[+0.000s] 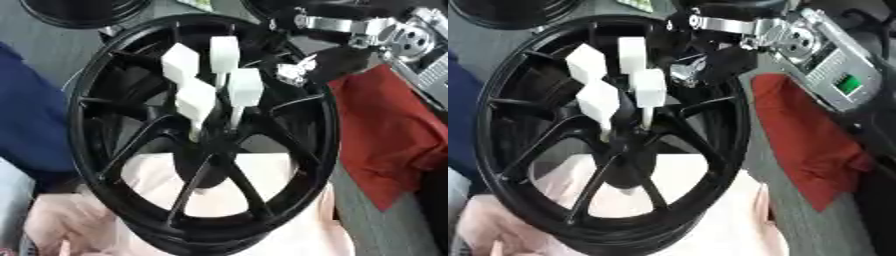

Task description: Pull the pin out of the wheel hub.

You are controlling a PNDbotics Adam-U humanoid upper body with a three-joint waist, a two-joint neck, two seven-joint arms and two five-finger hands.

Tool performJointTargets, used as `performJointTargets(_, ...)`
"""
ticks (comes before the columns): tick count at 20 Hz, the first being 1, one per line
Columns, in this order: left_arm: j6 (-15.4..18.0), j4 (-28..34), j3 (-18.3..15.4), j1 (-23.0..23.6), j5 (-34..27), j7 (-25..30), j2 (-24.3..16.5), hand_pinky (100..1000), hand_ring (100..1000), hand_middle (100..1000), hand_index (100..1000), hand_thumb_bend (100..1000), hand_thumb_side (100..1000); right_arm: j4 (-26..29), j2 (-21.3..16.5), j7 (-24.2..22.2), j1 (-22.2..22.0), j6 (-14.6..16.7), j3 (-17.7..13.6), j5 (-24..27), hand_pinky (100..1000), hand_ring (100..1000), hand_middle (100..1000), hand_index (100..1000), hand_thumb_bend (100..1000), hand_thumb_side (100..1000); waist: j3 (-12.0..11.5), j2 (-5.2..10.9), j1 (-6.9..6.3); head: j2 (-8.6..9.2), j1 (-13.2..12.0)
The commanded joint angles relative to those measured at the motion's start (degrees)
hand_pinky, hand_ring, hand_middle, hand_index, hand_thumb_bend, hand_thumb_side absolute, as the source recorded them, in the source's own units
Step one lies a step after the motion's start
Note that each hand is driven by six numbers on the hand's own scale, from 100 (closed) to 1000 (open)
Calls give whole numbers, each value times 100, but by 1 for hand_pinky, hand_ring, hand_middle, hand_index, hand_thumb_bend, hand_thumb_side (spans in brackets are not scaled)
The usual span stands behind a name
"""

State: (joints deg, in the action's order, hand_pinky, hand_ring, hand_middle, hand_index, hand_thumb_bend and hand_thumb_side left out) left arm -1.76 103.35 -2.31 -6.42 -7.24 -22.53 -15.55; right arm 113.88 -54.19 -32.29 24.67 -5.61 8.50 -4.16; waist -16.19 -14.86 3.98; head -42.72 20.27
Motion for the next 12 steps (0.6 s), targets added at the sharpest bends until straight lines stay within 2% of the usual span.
performJointTargets(1,14,52,-21,-25,17,14,-84,710,516,556,748,727,457,72,-108,-40,80,88,-43,-43,826,877,834,873,100,557,8,56,-19,64,15)
performJointTargets(2,16,54,-19,-26,16,14,-82,710,516,556,748,727,457,72,-101,-58,83,99,-28,-84,828,878,835,873,100,541,8,48,-17,63,17)
performJointTargets(5,17,58,-24,-23,17,12,-84,711,516,556,748,727,457,72,-69,-104,86,105,5,-214,839,883,840,879,100,406,20,28,-6,40,-6)
performJointTargets(12,19,48,-23,-45,16,16,-81,712,516,556,748,725,457,72,-62,-116,111,173,48,-296,835,874,832,884,100,461,14,33,13,13,-32)
